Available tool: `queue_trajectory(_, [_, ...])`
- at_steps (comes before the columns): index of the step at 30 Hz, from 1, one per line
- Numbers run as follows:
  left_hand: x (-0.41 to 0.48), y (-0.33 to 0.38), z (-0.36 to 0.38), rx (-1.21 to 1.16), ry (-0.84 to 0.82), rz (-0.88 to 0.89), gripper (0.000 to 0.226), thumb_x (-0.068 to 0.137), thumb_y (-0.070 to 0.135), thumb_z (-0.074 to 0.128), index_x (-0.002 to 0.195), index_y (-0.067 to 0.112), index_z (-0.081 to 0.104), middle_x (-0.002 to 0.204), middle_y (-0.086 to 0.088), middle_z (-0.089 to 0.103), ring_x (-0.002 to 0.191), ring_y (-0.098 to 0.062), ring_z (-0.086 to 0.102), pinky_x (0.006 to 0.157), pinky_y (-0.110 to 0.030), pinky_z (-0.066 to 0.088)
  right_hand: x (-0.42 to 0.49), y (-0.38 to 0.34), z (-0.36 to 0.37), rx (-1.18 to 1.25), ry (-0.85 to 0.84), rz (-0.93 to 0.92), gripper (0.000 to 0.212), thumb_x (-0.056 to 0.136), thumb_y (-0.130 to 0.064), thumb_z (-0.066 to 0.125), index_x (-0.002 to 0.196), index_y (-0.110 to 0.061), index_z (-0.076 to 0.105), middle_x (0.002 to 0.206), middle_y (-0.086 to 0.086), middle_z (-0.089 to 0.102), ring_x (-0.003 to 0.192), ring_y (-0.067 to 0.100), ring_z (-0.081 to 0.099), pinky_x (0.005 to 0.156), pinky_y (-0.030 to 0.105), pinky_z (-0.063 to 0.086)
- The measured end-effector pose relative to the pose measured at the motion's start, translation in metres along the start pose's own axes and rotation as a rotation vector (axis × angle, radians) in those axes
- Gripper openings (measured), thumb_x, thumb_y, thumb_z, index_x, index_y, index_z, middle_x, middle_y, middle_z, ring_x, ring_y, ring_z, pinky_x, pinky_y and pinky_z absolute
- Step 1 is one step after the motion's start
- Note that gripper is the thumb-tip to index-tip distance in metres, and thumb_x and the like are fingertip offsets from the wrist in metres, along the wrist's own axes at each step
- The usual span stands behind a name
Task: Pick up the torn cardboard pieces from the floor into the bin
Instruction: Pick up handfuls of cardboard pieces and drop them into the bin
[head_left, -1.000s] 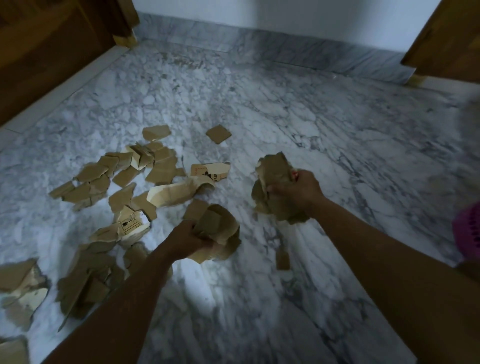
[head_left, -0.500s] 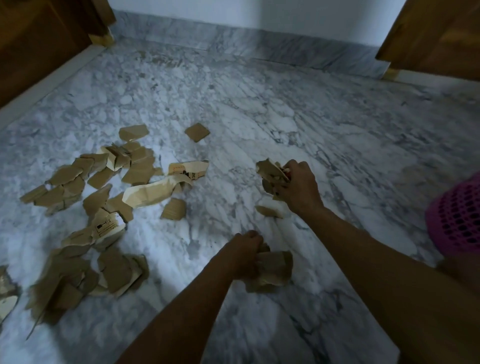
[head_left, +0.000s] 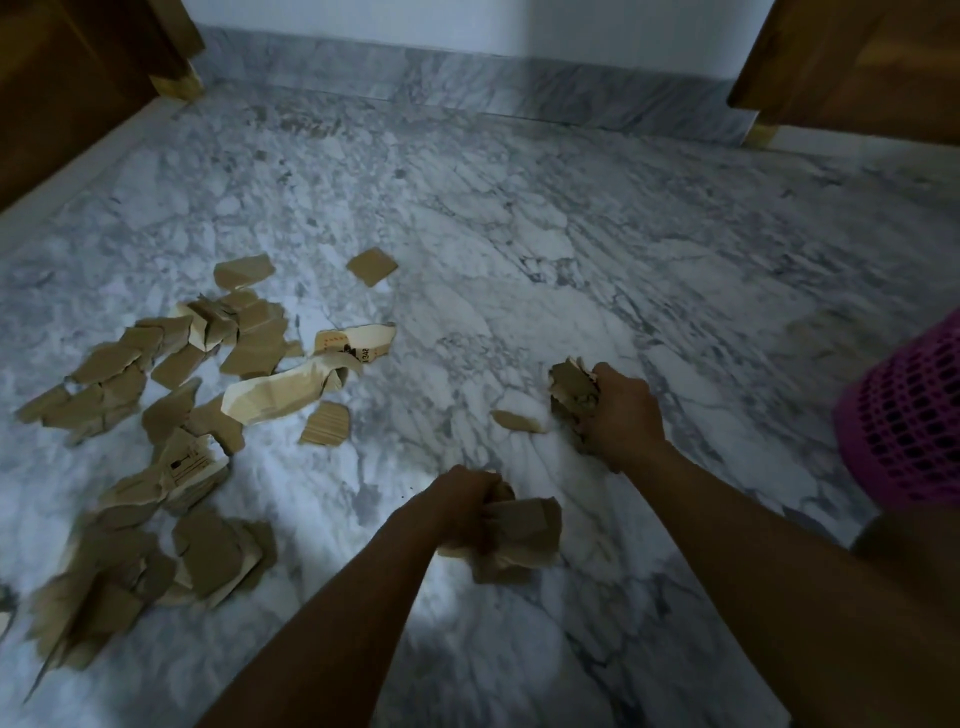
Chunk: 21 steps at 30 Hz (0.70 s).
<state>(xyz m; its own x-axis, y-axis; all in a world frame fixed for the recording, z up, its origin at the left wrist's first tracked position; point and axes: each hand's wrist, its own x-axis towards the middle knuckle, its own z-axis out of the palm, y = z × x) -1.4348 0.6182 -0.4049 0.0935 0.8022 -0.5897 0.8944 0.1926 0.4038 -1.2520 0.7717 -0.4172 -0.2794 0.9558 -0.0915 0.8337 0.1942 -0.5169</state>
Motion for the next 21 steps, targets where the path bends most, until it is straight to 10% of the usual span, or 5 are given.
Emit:
queue_trajectory(9, [-0.040, -0.021, -0.016, 0.171, -0.104, 0.005, 0.054, 0.061, 0.034, 0.083, 0.112, 0.023, 0.068, 0.118, 0.002, 0.065, 0.112, -0.016, 0.060, 0.095, -0.032, 0.051, 0.013, -0.049, -0.051, 0.302, -0.258, 0.182, 0.064, 0.060, -0.030, 0.094, 0.118, -0.016, 0.070, 0.114, 0.006, 0.070, 0.105, 0.025, 0.064, 0.088, 0.032, 0.051])
queue_trajectory(15, [-0.026, 0.008, 0.017, -0.064, -0.153, -0.059, 0.107, 0.070, 0.013, 0.085, 0.154, 0.029, 0.022, 0.151, -0.010, 0.040, 0.135, -0.027, 0.044, 0.110, -0.035, 0.037, 0.005, -0.063, -0.027, 0.249, -0.414, 0.166, 0.070, 0.057, -0.031, 0.096, 0.119, -0.014, 0.069, 0.117, 0.009, 0.070, 0.110, 0.029, 0.064, 0.093, 0.038, 0.054])
queue_trajectory(21, [-0.025, -0.001, 0.022, -0.001, -0.199, 0.044, 0.093, 0.073, 0.027, 0.083, 0.151, 0.026, 0.032, 0.145, -0.002, 0.046, 0.130, -0.023, 0.048, 0.108, -0.035, 0.043, -0.008, -0.065, 0.017, 0.141, -0.503, 0.145, 0.081, 0.064, -0.029, 0.093, 0.132, -0.006, 0.054, 0.127, 0.010, 0.059, 0.118, 0.029, 0.058, 0.086, 0.030, 0.047])
